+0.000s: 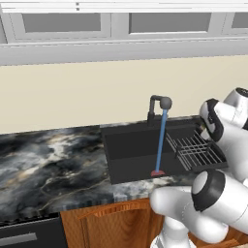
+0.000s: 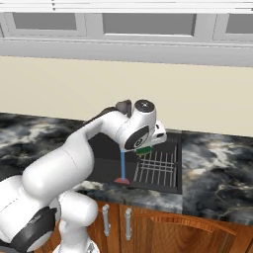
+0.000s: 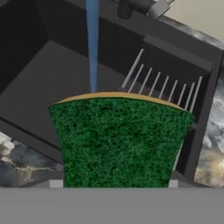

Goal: Soak the sponge with water for a few seconds and then drop it inside the sink.

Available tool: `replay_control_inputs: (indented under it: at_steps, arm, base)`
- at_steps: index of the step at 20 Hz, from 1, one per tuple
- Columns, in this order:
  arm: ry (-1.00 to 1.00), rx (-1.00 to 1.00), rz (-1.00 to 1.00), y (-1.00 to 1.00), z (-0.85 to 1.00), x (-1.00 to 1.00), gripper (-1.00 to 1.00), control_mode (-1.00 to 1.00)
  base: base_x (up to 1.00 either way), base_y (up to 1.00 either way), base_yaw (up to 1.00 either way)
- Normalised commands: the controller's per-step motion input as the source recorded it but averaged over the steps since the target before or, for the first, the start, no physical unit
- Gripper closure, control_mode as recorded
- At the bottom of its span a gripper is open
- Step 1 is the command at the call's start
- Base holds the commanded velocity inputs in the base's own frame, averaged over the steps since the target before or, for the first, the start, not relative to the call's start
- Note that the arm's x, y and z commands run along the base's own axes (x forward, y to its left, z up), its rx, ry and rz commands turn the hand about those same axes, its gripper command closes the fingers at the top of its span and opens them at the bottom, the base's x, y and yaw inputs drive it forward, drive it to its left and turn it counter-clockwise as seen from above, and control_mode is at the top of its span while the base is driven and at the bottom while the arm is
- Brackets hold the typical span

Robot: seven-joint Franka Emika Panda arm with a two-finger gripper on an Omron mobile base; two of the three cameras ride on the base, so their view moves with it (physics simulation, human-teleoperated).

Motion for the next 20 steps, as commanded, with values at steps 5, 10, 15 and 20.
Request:
replay_control_inputs:
  at_steps: [5,10,15,20]
  arm:
    - [0.03,0.0,-0.14,0.06,0.0,0.01,1.0,-1.0]
    - [0.01,0.0,-0.07,0.06,-0.21,0.07,1.0,-1.0]
    - [0.0,0.0,-0.14,0.02,-0.29,0.0,1.0,-1.0]
    - [0.0,0.0,-0.21,0.15,-0.17,0.0,1.0,-1.0]
  base:
    - [0.0,0.0,0.0]
    - [0.0,0.0,0.0]
    - [0.0,0.0,0.0]
    - [0.0,0.0,0.0]
